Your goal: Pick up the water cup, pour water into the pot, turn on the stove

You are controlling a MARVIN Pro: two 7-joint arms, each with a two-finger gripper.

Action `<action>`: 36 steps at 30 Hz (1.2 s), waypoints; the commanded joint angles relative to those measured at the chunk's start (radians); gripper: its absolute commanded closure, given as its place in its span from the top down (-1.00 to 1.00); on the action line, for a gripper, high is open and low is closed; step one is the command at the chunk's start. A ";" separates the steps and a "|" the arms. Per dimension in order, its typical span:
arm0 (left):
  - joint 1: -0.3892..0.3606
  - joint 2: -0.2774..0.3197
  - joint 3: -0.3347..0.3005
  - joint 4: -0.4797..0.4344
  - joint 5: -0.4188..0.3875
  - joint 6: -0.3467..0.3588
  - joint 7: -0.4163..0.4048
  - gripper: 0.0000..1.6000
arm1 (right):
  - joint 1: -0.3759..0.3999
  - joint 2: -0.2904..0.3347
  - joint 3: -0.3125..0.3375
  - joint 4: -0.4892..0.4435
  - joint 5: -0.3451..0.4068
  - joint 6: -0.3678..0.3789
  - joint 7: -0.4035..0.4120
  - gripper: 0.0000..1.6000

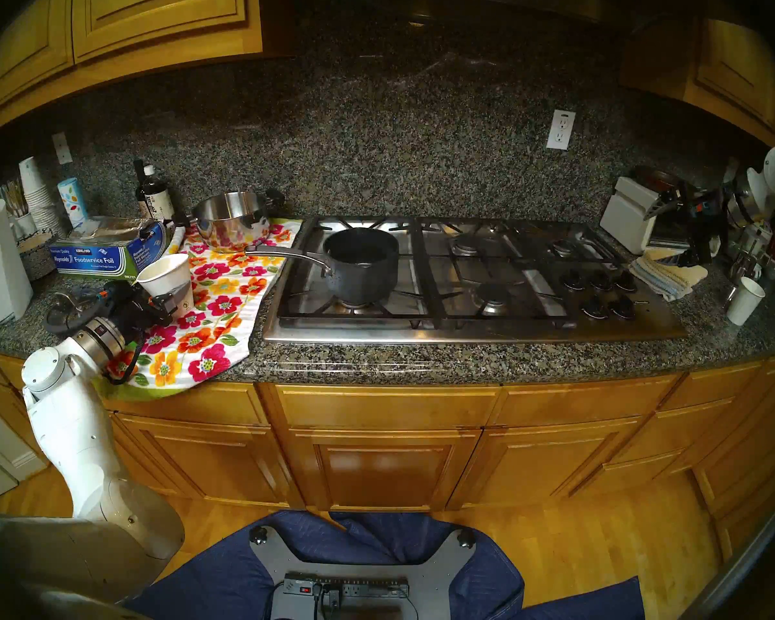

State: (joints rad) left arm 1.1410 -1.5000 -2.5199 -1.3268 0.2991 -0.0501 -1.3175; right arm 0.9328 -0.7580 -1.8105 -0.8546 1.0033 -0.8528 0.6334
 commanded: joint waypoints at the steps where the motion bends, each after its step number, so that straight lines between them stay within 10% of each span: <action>1: -0.022 0.006 -0.003 -0.024 -0.020 -0.004 -0.007 -0.28 | 0.026 -0.009 0.007 0.020 0.004 -0.001 -0.008 1.00; 36: -0.081 0.022 0.071 -0.107 0.020 0.013 0.010 -0.31 | 0.025 -0.009 0.007 0.020 0.004 -0.001 -0.007 1.00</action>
State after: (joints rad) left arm 1.1193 -1.4857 -2.4694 -1.3799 0.3322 -0.0406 -1.3079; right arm 0.9325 -0.7580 -1.8105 -0.8546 1.0034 -0.8528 0.6338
